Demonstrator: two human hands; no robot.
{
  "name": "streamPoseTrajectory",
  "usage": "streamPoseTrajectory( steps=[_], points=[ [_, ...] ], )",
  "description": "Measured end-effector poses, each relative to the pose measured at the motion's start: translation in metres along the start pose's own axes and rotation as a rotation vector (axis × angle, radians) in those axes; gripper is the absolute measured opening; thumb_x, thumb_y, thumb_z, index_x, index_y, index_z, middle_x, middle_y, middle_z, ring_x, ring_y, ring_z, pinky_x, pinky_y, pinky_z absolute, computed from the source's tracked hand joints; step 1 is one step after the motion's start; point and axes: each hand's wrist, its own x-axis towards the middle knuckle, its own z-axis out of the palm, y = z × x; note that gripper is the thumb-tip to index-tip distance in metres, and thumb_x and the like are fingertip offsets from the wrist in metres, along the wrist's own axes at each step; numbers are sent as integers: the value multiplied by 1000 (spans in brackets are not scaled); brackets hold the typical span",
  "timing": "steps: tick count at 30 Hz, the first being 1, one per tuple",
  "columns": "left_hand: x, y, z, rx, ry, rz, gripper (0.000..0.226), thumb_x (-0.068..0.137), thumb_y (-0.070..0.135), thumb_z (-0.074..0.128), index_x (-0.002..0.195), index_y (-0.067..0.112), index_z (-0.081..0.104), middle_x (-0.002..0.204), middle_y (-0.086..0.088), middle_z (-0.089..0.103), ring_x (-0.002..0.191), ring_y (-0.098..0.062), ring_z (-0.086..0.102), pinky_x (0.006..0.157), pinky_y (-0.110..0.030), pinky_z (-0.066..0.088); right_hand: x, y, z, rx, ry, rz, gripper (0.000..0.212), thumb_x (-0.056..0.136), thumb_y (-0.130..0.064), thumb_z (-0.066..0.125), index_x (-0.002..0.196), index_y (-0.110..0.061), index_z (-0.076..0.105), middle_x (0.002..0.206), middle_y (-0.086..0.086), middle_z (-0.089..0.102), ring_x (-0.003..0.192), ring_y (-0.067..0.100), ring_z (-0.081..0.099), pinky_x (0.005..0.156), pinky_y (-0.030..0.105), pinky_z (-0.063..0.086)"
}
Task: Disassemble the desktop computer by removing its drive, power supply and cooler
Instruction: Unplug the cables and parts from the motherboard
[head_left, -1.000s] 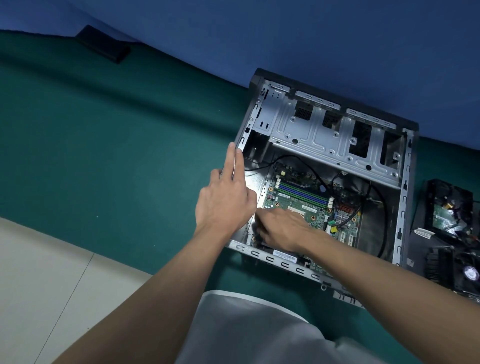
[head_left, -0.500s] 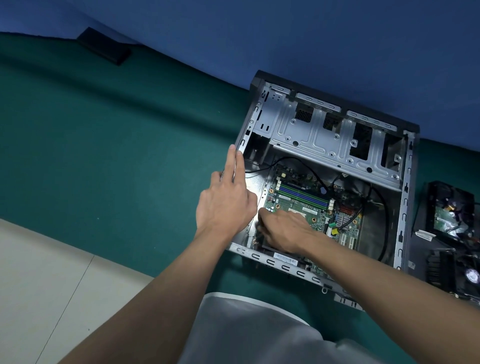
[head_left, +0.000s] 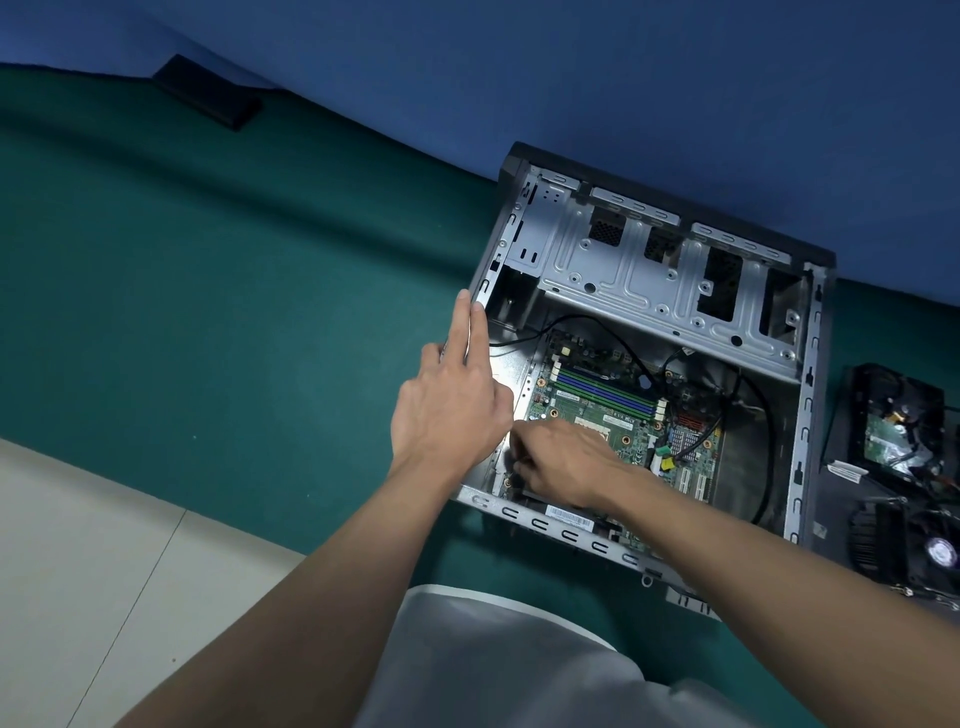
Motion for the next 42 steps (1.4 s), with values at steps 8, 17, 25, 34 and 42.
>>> streamPoseTrajectory(
  steps=[8, 17, 25, 34, 42],
  points=[
    [0, 1, 0, -12, -3, -3, 77, 92, 37, 41, 155, 13, 3, 163, 4, -13, 107, -24, 46, 57, -34, 35, -1, -1, -1, 23, -10, 5, 5, 90, -17, 45, 94, -16, 47, 82, 4, 59, 70, 23, 57, 63, 42, 52],
    [1, 1, -1, -16, -4, -3, 77, 92, 37, 41, 155, 13, 3, 163, 4, -13, 108, -24, 46, 57, -34, 36, 0, -2, -3, 13, -33, -5, 6, 90, -13, 45, 93, -15, 49, 80, 4, 59, 71, 24, 57, 78, 44, 51],
    [0, 1, -1, -9, -4, -5, 77, 92, 37, 41, 155, 13, 3, 163, 4, -13, 106, -24, 46, 56, -33, 37, 0, -2, -1, -11, -17, 29, 10, 95, -17, 43, 101, -10, 45, 75, 8, 57, 63, 26, 55, 61, 43, 51],
    [0, 1, -2, -6, -5, -2, 77, 92, 36, 41, 155, 12, 3, 163, 4, -13, 108, -24, 46, 56, -33, 36, 0, -2, 2, -24, 63, 26, 18, 99, -26, 39, 90, -11, 45, 69, 5, 54, 60, 25, 54, 52, 36, 42],
    [0, 1, -2, 2, 2, 0, 77, 92, 36, 41, 155, 12, 4, 163, 3, -11, 107, -24, 47, 55, -33, 36, 2, 5, 2, 128, 103, 117, 15, 89, -5, 50, 79, -15, 45, 78, 1, 52, 67, 18, 56, 60, 40, 55]
  ],
)
